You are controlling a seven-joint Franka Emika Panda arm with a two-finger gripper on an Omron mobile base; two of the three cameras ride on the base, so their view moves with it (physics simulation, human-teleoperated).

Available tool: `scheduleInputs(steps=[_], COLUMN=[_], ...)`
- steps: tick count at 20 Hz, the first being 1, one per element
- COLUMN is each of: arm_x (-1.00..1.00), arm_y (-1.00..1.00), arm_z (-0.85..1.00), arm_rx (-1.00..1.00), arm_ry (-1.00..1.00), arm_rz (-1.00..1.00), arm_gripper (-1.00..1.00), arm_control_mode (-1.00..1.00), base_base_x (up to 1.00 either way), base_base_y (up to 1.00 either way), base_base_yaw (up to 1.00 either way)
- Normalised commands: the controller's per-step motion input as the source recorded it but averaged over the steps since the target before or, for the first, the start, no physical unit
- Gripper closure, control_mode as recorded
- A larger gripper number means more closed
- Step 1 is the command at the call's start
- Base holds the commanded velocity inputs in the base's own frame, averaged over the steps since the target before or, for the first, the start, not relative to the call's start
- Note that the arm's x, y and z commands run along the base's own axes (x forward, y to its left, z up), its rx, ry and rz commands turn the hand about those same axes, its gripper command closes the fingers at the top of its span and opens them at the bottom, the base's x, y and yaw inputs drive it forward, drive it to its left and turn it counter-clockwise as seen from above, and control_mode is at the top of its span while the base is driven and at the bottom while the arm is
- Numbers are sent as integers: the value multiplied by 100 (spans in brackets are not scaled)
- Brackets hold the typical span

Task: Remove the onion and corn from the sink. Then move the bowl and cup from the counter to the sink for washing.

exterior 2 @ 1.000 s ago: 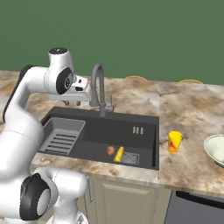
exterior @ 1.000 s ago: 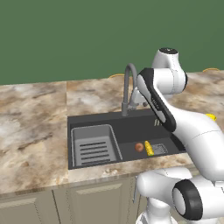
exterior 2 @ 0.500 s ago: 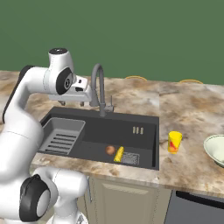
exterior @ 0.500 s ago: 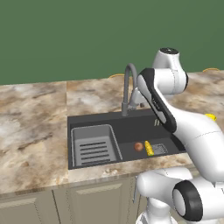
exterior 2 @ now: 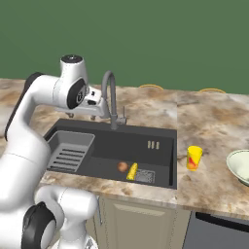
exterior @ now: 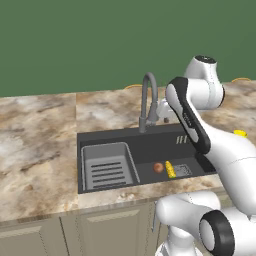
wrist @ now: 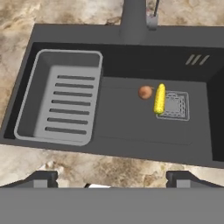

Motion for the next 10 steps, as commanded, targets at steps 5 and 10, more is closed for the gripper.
scheduleInputs(steps=[5,10], arm_x=[-18,-20], arm_y=[-16,-15], arm_z=[0,0], arm_rx=[1,0], arm_ry=[-4,-3], arm_rz=[0,-1], arm_gripper=[-100,-100], arm_control_mode=[-100,-100], base_base_x=[0,0], base_base_y=[0,0], base_base_yaw=[0,0])
